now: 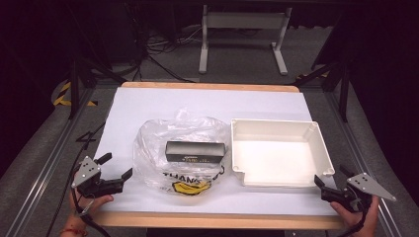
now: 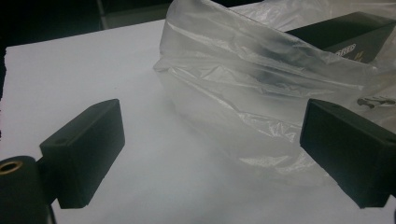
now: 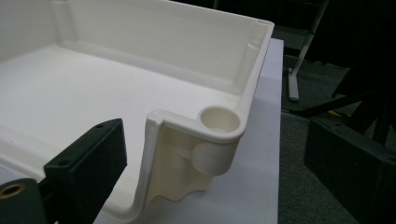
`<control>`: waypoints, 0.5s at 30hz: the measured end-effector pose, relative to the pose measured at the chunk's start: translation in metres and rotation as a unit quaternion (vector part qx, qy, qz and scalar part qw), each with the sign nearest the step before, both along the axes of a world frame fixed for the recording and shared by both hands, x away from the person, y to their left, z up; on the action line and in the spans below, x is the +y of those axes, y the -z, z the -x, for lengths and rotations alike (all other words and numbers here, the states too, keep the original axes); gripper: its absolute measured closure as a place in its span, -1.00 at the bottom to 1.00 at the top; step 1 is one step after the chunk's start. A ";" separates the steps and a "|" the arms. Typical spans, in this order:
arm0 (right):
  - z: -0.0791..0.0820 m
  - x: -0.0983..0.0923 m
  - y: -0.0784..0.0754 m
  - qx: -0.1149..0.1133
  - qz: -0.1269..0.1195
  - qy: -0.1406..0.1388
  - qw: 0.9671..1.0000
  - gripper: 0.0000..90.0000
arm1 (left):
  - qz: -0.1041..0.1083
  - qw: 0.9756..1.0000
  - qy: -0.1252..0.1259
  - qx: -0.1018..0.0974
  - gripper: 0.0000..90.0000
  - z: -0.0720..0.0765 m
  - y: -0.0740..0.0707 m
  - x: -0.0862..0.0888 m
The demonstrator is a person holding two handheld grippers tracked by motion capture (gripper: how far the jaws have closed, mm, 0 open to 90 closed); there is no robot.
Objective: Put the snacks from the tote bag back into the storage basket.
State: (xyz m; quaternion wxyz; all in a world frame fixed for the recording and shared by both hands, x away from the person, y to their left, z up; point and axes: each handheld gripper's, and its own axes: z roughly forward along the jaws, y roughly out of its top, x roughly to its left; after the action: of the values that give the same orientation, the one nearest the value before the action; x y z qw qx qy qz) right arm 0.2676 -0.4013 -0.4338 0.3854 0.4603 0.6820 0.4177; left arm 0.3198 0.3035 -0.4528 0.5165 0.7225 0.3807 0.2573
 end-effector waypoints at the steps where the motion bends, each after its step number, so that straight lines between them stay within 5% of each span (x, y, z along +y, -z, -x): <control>1: 0.000 0.000 0.000 0.001 -0.001 -0.001 1.000 -0.85 | -0.002 1.000 0.000 0.002 -0.83 -0.001 0.000 0.000; 15: 0.004 0.002 -0.003 0.000 0.009 0.001 1.000 -0.85 | -0.005 1.000 0.014 0.004 -0.83 -0.003 0.002 -0.001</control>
State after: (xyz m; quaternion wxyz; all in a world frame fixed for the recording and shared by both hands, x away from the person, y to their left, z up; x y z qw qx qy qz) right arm 0.2636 -0.3991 -0.4306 0.3897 0.4574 0.6856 0.4110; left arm 0.3229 0.3023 -0.4550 0.5151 0.7311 0.3717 0.2490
